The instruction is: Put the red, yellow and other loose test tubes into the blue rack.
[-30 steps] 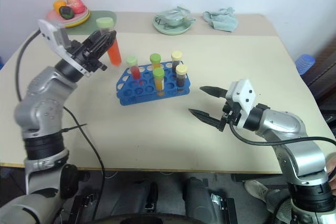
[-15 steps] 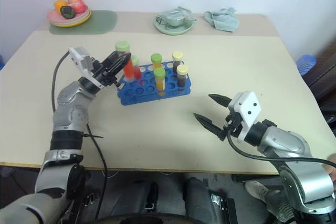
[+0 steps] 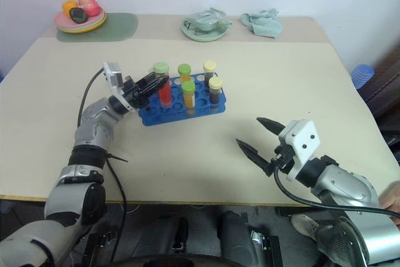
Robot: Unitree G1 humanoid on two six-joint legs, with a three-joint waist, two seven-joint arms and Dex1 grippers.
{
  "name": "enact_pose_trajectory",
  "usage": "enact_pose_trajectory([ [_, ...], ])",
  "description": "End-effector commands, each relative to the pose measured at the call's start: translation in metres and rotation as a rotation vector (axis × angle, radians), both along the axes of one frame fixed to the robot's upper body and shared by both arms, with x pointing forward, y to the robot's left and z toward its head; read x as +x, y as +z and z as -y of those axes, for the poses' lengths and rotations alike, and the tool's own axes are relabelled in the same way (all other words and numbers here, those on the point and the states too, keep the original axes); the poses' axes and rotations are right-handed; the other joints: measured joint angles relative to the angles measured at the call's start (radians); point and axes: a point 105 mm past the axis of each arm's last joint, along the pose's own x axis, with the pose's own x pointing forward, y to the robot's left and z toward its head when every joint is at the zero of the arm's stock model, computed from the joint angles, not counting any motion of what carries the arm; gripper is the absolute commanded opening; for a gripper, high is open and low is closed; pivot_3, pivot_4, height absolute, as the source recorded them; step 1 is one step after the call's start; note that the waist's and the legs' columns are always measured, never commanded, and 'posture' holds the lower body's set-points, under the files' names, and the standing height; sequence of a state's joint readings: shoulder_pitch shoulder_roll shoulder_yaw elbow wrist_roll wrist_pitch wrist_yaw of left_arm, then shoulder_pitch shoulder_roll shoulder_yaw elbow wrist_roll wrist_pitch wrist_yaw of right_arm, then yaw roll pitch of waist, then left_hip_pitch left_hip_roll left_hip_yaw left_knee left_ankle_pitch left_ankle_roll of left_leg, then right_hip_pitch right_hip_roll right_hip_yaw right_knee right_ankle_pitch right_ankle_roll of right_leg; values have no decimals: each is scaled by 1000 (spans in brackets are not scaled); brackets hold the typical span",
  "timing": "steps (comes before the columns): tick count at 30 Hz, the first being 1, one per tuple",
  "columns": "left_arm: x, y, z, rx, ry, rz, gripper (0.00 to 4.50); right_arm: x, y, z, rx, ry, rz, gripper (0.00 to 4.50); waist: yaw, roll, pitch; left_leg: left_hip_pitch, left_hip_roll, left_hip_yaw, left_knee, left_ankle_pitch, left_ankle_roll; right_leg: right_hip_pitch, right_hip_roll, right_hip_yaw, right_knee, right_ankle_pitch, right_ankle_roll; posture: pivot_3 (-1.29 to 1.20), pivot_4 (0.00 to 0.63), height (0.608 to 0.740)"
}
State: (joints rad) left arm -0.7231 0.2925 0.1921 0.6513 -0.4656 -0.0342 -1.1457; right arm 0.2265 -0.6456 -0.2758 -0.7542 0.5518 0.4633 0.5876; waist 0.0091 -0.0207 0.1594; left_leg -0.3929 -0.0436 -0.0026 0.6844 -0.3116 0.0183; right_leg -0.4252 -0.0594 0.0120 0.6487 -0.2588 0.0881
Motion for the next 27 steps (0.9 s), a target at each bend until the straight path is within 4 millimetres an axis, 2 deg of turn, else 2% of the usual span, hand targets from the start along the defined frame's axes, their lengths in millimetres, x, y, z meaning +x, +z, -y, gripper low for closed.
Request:
enact_pose_trajectory([
  [1,-2,5,-4,35,-23,33,765,-5,13,-3,0,-1,62,3777,0,0,0,0,0,0,0,0,0,0,0,0,0,0,0,0,150,740],
  [11,-15,-16,-3,64,-100,22,765,-2,16,-3,-6,-2,63,3777,1,1,-1,0,0,0,0,0,0,0,0,0,0,0,0,0,150,740],
  [27,-5,-32,2,83,-22,28,765,-1,18,1,-21,-3,68,3777,3,2,-3,1,0,0,0,-1,1,2,0,0,0,0,0,0,150,740],
])
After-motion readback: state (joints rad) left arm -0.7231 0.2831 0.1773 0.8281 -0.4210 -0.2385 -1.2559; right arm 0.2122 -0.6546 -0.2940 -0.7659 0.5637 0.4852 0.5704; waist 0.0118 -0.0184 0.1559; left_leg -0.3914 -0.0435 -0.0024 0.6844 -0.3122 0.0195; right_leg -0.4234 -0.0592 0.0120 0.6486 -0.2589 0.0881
